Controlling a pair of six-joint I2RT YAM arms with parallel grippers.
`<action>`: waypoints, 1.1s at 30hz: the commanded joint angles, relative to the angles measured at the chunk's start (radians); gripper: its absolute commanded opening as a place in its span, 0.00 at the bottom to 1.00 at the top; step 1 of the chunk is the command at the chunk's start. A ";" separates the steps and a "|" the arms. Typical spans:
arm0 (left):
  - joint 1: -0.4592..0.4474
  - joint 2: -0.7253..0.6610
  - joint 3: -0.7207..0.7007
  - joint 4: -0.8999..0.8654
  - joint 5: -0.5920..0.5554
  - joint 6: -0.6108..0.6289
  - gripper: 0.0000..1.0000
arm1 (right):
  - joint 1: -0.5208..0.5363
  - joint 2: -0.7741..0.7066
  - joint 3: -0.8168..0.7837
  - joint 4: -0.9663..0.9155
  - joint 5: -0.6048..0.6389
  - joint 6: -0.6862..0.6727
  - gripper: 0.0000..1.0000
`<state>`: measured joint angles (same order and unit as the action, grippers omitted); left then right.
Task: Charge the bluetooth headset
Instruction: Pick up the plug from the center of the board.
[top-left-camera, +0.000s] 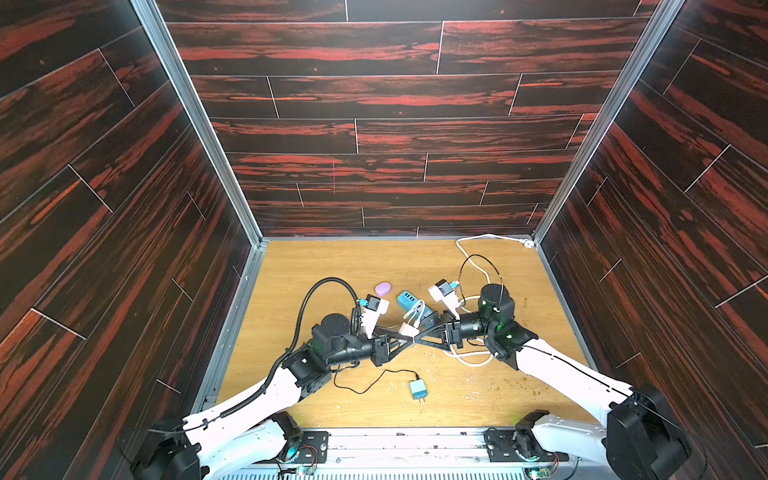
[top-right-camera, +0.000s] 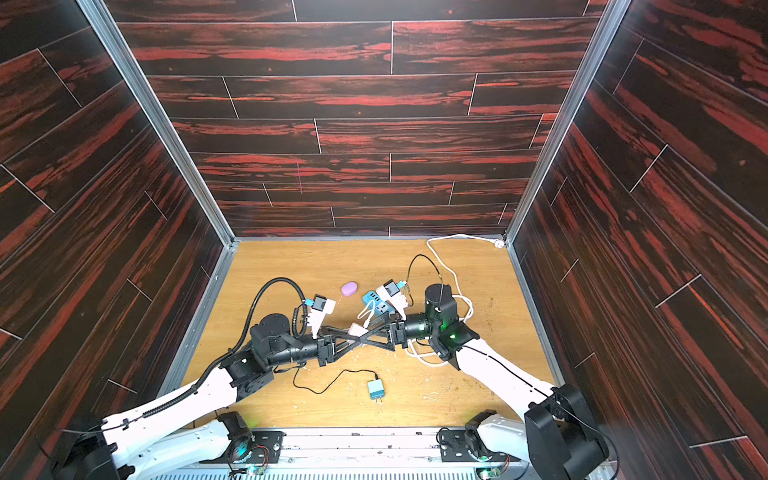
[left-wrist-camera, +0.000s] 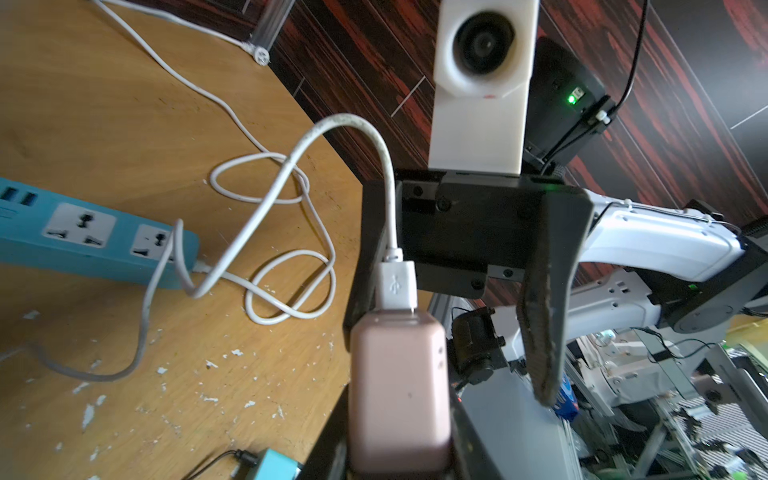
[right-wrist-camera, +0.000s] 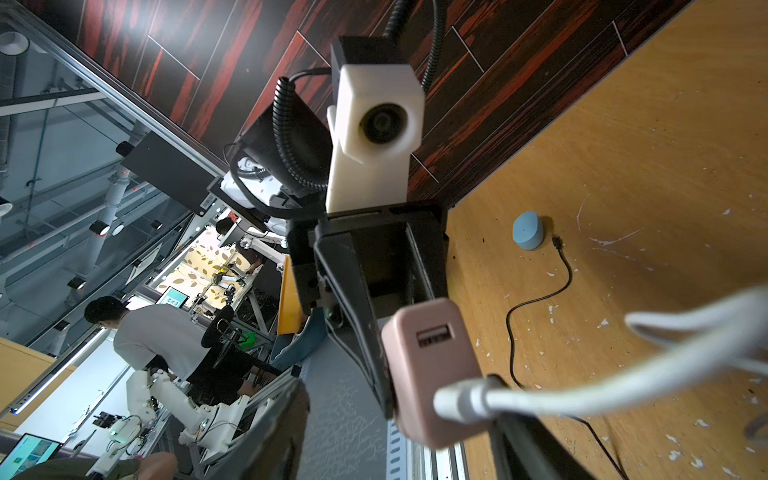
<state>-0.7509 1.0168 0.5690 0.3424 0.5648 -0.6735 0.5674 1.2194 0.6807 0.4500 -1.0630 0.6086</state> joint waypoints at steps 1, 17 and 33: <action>0.002 0.023 0.035 0.027 0.050 -0.011 0.03 | 0.012 -0.005 0.044 0.024 -0.029 -0.012 0.68; 0.002 0.044 0.034 0.041 0.093 -0.030 0.03 | 0.014 0.000 0.051 0.079 -0.066 0.029 0.32; 0.002 -0.031 0.021 -0.126 -0.023 0.046 0.57 | 0.011 -0.006 0.105 -0.125 0.042 -0.083 0.14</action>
<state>-0.7528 1.0313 0.5915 0.3290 0.6243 -0.6815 0.5728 1.2251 0.7357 0.4053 -1.0634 0.5804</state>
